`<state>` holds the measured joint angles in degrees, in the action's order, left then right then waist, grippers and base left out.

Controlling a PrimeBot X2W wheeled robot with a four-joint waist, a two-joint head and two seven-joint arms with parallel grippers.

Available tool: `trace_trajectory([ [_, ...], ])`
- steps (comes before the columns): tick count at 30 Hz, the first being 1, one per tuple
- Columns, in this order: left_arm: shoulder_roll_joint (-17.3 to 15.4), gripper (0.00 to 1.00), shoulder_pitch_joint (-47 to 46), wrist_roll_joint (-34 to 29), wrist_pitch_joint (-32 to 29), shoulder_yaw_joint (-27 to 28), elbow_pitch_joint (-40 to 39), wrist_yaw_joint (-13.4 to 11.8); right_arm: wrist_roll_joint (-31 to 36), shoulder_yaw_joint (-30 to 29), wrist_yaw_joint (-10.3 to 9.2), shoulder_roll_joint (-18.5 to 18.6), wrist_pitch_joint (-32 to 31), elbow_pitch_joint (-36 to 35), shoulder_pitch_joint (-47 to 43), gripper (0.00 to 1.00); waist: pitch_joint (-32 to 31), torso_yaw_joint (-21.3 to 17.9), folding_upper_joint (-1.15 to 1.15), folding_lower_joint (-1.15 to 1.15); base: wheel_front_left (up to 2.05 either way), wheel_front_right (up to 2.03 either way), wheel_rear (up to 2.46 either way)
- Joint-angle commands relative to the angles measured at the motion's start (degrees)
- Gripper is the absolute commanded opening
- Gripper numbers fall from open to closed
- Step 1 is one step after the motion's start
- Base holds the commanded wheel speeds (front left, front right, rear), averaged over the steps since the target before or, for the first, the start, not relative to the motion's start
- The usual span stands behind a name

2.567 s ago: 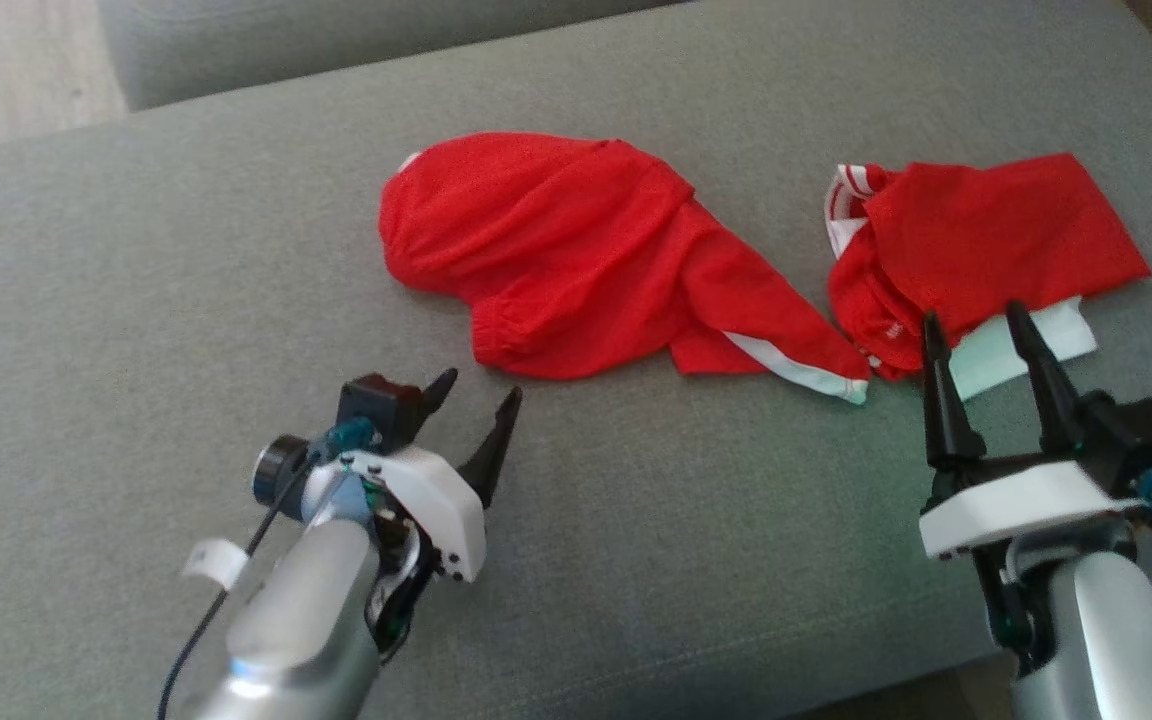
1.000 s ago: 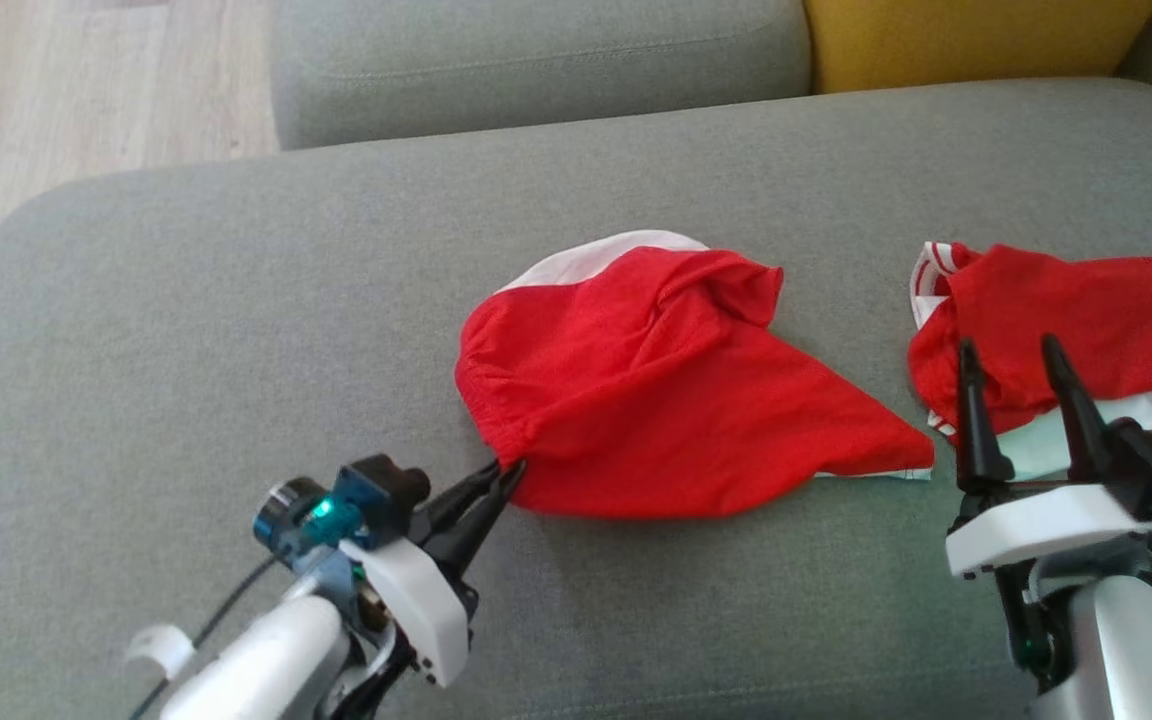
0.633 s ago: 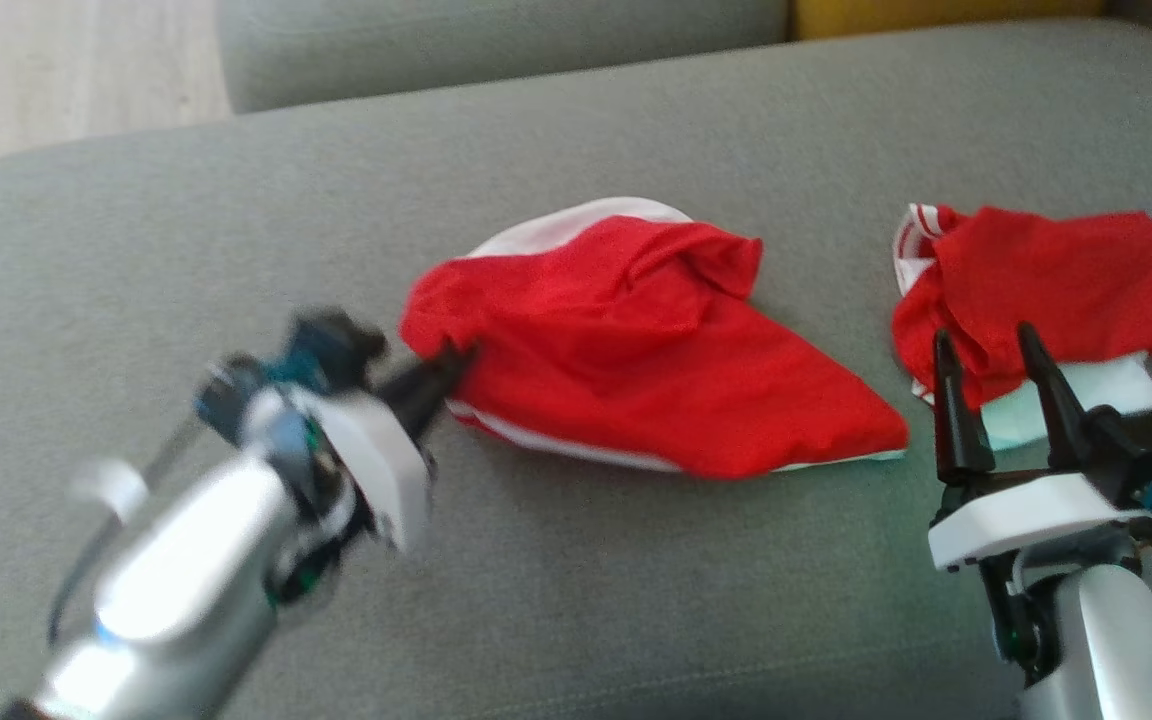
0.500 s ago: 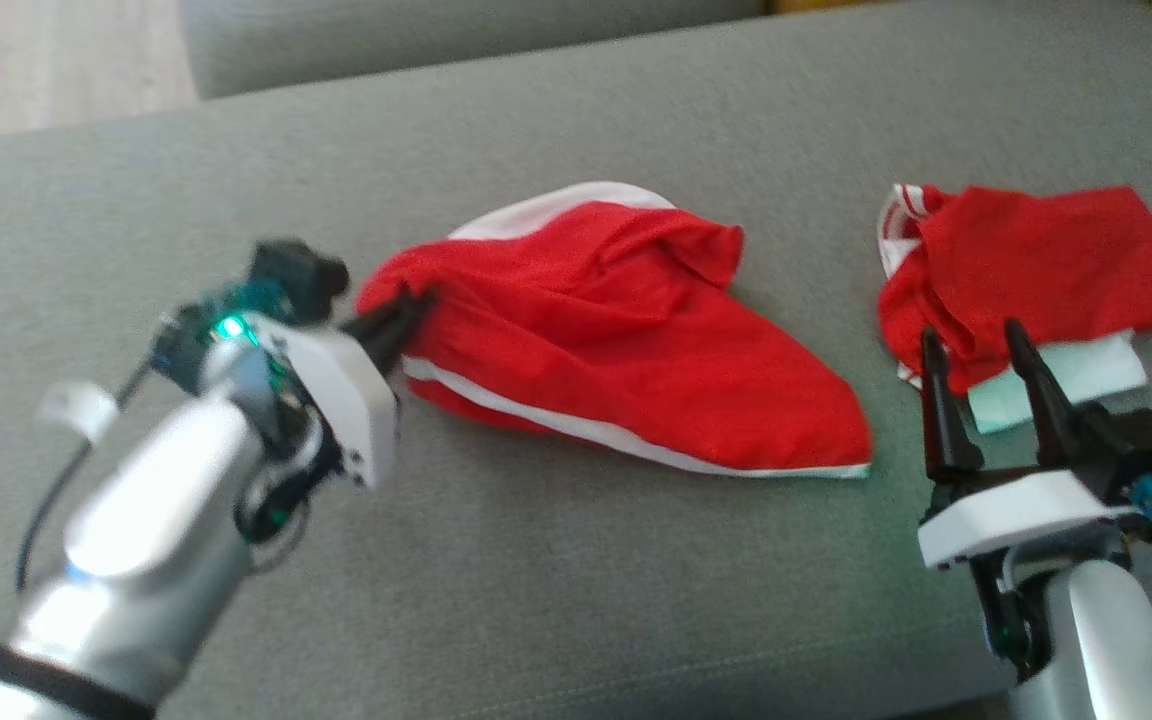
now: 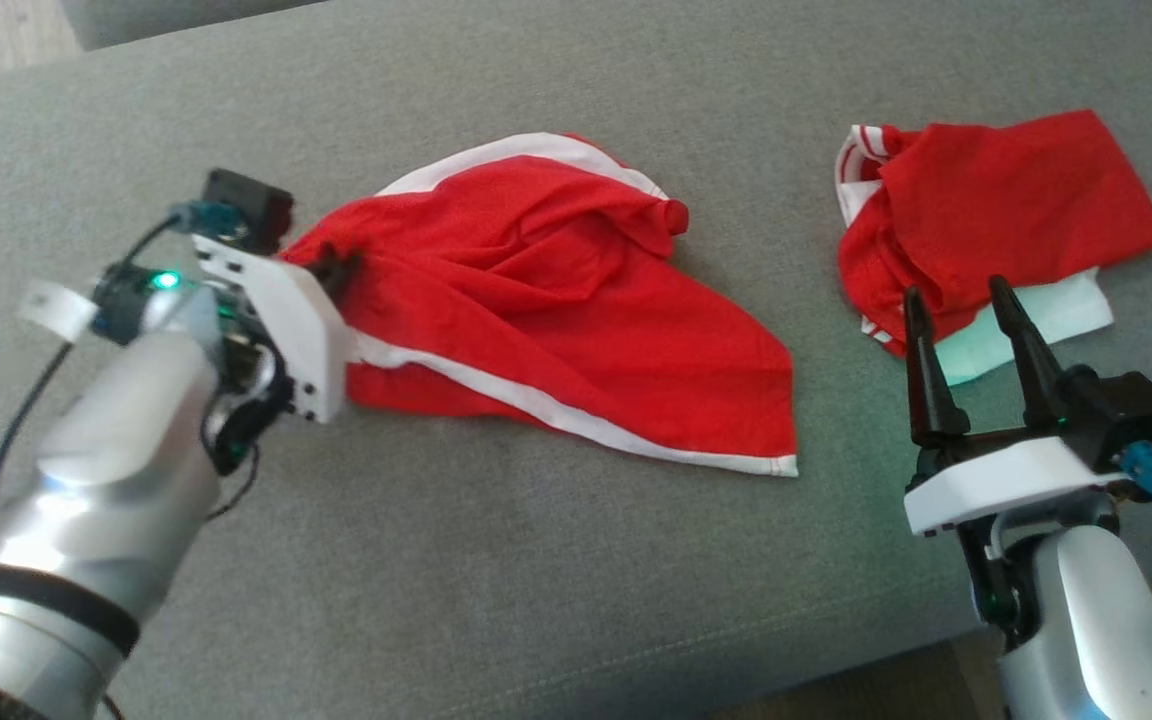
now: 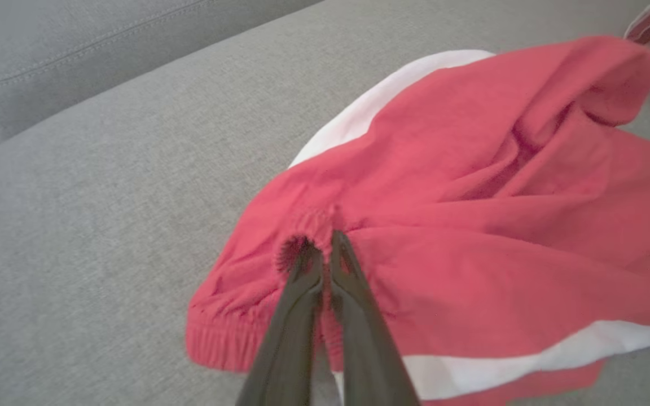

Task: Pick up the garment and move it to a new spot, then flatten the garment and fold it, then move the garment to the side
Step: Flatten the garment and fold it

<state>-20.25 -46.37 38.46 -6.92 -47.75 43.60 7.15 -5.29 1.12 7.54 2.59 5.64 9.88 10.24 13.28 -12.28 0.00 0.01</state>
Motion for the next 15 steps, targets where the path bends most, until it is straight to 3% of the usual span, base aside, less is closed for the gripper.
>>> trace_trajectory([
  [1, -1.46, 0.48, -3.44, 0.62, 0.68, 1.43, -1.38, 0.32, 0.09, 1.05, -0.05, 0.29, 0.77, -1.73, 2.49, 1.0, -0.01, 0.35, 0.0, -0.01, 0.0, 0.0, 0.0],
  [2, -1.44, 0.85, -3.5, 1.29, 1.04, 0.62, -1.62, 0.32, 0.1, 0.97, -0.05, 0.29, 0.81, -1.59, 2.54, 1.0, -0.05, 0.67, 0.0, -0.01, 0.0, 0.0, 0.0],
  [3, -1.48, 1.0, -3.55, 1.9, 1.54, -0.1, -1.83, 0.32, 0.12, 0.93, -0.05, 0.29, 0.88, -1.42, 2.59, 1.0, -0.15, 0.99, 0.0, -0.01, 0.0, 0.0, 0.0],
  [15, -2.79, 1.0, -2.22, 6.73, 10.34, -2.34, -3.59, 0.33, 0.58, -0.53, -0.05, 0.29, 1.07, -0.29, 2.55, 1.0, -4.16, 5.94, 0.0, -0.01, 0.0, 0.0, 0.0],
])
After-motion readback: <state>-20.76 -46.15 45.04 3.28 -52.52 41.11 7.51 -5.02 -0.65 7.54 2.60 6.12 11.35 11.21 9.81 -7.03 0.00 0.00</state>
